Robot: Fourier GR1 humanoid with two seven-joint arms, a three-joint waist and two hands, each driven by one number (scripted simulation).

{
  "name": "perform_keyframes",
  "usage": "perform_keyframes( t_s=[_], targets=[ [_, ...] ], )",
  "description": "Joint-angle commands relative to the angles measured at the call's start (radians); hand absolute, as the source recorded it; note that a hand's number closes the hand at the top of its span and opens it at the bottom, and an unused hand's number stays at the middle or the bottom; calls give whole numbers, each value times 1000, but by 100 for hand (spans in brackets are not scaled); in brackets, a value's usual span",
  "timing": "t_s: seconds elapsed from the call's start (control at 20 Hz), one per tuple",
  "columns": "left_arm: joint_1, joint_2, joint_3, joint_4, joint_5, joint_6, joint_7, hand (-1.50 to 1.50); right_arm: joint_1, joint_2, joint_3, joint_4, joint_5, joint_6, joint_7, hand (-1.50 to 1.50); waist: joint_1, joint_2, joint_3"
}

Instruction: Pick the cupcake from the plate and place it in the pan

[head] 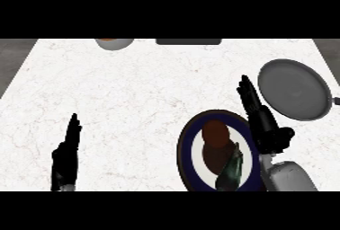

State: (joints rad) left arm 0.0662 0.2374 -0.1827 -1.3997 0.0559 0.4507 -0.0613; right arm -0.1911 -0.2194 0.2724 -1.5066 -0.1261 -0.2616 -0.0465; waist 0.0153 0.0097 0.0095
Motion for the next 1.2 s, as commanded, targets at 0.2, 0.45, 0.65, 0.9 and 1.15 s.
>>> perform_keyframes(
  t_s=[0.2, 0.45, 0.65, 0.9, 1.15],
  targets=[
    [-158, 147, -64, -138, 2, -235, 105, 0, -156, -84, -137, 251, -54, 68, 168, -150, 0, 0, -7],
    [-200, 157, -90, -159, 48, -329, 146, 0, -94, -158, 18, 375, 355, -204, 204, 150, -6, -4, -9],
    [-217, 135, -64, -149, 59, -349, 184, 0, -20, -51, -20, 339, 339, -305, 129, -150, -18, -10, -9],
    [-200, 139, -47, -211, 55, -355, 243, 0, -34, -146, 128, 212, 446, -92, 437, -150, -20, -17, -12],
    [-254, 127, -26, -135, 58, -375, 221, 0, -219, -252, 155, 174, 498, 139, 697, -150, -19, -13, -13]
  ],
)
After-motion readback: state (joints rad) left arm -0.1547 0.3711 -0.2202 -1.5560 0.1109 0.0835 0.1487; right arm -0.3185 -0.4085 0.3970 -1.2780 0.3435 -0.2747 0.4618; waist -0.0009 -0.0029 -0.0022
